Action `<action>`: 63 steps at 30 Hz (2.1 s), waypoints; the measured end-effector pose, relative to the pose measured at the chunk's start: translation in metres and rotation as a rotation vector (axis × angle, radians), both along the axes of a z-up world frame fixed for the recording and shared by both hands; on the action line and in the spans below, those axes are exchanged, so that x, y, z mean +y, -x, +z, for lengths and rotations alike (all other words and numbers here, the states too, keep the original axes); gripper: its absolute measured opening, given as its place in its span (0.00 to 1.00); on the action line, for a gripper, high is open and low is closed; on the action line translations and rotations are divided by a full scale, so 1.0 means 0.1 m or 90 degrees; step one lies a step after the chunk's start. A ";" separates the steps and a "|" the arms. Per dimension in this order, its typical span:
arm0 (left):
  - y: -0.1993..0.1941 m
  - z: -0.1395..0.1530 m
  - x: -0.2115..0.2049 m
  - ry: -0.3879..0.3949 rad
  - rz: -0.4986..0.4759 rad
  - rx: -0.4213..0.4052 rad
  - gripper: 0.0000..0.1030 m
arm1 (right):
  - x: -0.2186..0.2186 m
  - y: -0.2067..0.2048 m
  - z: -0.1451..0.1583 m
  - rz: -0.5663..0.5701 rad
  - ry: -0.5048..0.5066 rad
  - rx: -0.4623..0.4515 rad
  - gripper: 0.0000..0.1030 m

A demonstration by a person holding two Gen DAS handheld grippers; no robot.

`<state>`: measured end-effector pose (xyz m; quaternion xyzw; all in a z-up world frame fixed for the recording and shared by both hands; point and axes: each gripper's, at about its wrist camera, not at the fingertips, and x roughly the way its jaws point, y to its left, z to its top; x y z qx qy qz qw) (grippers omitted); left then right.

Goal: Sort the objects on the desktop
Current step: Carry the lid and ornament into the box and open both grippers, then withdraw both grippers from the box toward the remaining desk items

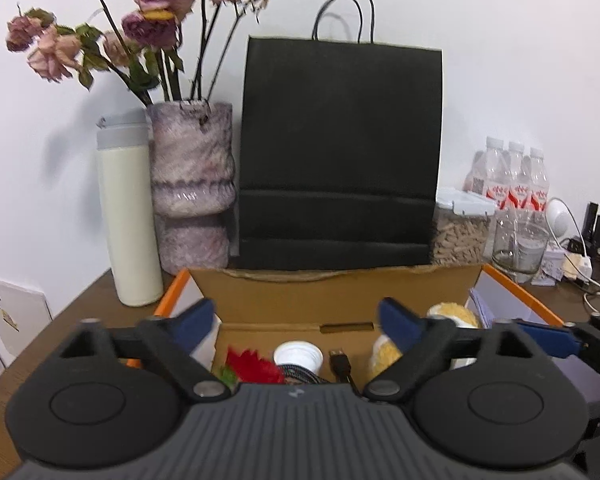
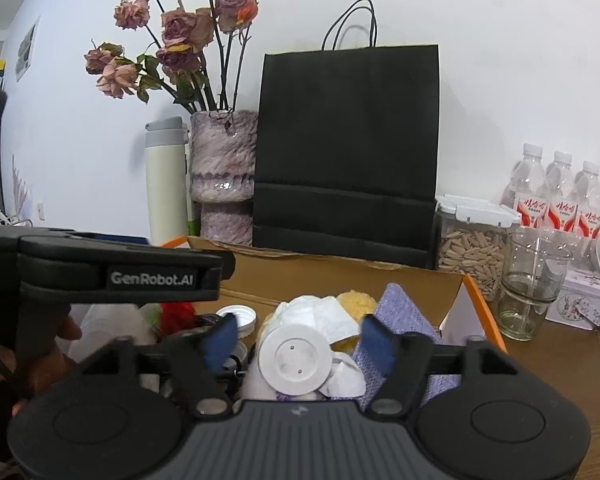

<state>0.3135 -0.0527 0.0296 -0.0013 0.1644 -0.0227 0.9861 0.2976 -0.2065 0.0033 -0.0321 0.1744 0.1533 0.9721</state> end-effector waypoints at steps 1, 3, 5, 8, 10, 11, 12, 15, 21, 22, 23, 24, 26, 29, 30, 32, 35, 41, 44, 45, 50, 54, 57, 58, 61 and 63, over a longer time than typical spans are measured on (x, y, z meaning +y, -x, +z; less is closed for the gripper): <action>0.02 0.01 0.00 0.000 0.004 -0.010 1.00 | 0.00 0.01 0.00 -0.002 0.001 -0.004 0.83; 0.03 0.02 0.00 0.000 0.005 -0.021 1.00 | 0.01 0.02 0.00 -0.008 0.005 -0.012 0.91; 0.04 0.02 0.00 0.004 0.003 -0.023 1.00 | 0.02 0.03 0.00 -0.009 0.011 -0.013 0.95; 0.04 0.02 -0.02 -0.001 0.004 -0.023 1.00 | 0.04 0.04 -0.01 -0.007 0.015 -0.014 0.96; 0.05 0.01 -0.01 -0.001 0.003 -0.024 1.00 | 0.04 0.04 -0.01 -0.007 0.016 -0.015 0.97; 0.05 0.01 -0.01 0.000 0.004 -0.024 1.00 | 0.04 0.04 -0.01 -0.008 0.016 -0.015 0.97; 0.05 0.01 -0.01 0.001 0.005 -0.026 1.00 | 0.04 0.04 -0.01 -0.009 0.015 -0.014 0.97; 0.08 0.01 0.00 0.004 0.007 -0.029 1.00 | 0.03 0.05 0.00 -0.011 0.012 -0.015 0.97; 0.21 0.04 0.06 0.010 0.016 -0.045 1.00 | 0.04 0.10 0.00 -0.011 0.011 -0.020 0.97; 0.24 0.04 0.08 0.012 0.018 -0.048 1.00 | 0.04 0.12 0.00 -0.012 0.010 -0.022 0.97; 0.27 0.04 0.10 0.014 0.021 -0.050 1.00 | 0.05 0.14 0.00 -0.013 0.010 -0.023 0.97; 0.31 0.04 0.12 0.017 0.025 -0.053 1.00 | 0.05 0.16 0.01 -0.016 0.007 -0.024 0.97; 0.37 0.04 0.17 0.024 0.033 -0.055 1.00 | 0.05 0.20 0.02 -0.021 0.003 -0.026 0.97; 0.48 0.05 0.22 0.036 0.045 -0.060 1.00 | 0.05 0.30 0.03 -0.027 0.000 -0.029 0.97; 0.52 0.06 0.24 0.039 0.048 -0.061 1.00 | 0.05 0.33 0.03 -0.029 -0.001 -0.030 0.97; 0.60 0.06 0.28 0.043 0.053 -0.061 1.00 | 0.05 0.40 0.04 -0.033 -0.003 -0.031 0.97; 0.72 0.05 0.33 0.046 0.060 -0.058 1.00 | 0.04 0.53 0.04 -0.040 -0.004 -0.033 0.97; 0.95 0.00 0.46 0.038 0.076 -0.047 1.00 | 0.04 0.78 0.02 -0.049 0.006 -0.027 0.98; 1.06 -0.04 0.54 0.036 0.080 -0.038 1.00 | 0.05 0.89 -0.01 -0.049 0.012 -0.023 0.99; 1.09 -0.05 0.56 0.035 0.080 -0.034 1.00 | 0.06 0.93 -0.01 -0.048 0.013 -0.022 1.00; 1.23 -0.09 0.66 0.033 0.081 -0.019 1.00 | 0.11 1.10 -0.07 -0.040 0.027 -0.010 1.00; 1.34 -0.11 0.75 0.030 0.084 -0.011 1.00 | 0.14 1.22 -0.11 -0.029 0.031 0.005 1.00; 1.41 -0.13 0.82 0.027 0.090 -0.004 1.00 | 0.17 1.28 -0.13 -0.012 0.029 0.020 1.00; 1.43 -0.14 0.85 0.027 0.091 0.000 1.00 | 0.18 1.30 -0.13 -0.007 0.030 0.026 1.00; 1.47 -0.17 0.92 0.023 0.094 0.015 1.00 | 0.23 1.35 -0.15 0.008 0.035 0.042 1.00; 1.49 -0.19 0.96 0.019 0.096 0.027 1.00 | 0.27 1.36 -0.18 0.014 0.041 0.056 1.00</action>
